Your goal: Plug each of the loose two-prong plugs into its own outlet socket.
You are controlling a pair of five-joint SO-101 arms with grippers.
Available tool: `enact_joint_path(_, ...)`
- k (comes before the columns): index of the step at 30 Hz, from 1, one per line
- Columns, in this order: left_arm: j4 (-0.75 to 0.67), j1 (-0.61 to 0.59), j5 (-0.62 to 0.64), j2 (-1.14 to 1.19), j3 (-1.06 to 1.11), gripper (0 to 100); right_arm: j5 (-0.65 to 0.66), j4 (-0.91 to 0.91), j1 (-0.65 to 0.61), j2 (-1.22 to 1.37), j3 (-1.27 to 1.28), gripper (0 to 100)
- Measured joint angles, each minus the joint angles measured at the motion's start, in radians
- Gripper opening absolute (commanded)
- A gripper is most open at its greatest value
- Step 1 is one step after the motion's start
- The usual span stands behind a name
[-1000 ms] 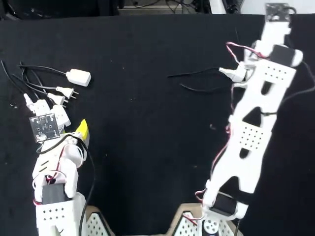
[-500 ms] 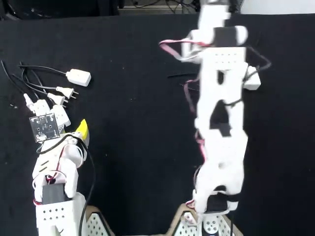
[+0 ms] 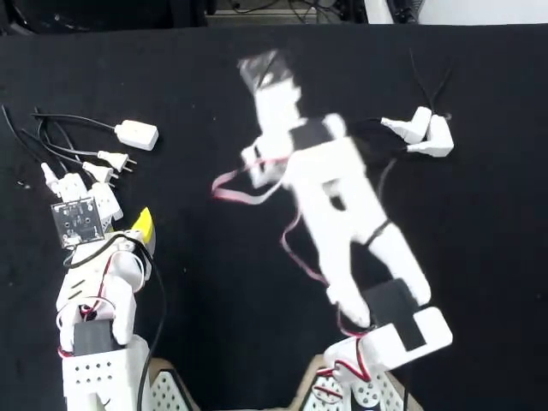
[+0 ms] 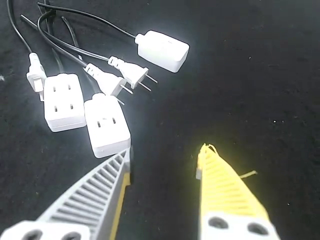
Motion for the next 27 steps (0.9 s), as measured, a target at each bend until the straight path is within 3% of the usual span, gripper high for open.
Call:
enact_joint_path(3, 0.0, 0.0, 0.0, 0.0, 0.0, 22, -0.009, -0.189, -0.008, 0.0, 0.147, 9.6)
enact_joint_path(10, 0.0, 0.0, 0.0, 0.0, 0.0, 22, -0.1, -0.359, -0.008, 0.002, 0.293, 9.6)
enact_joint_path(15, 0.002, 0.0, 0.0, 0.0, 0.0, 22, -0.054, -0.626, -0.012, 0.032, 0.414, 9.6)
enact_joint_path(27, 0.183, -0.002, -0.023, 0.0, -0.227, 22, 0.012, -0.672, -0.051, 0.032, 0.414, 9.6)
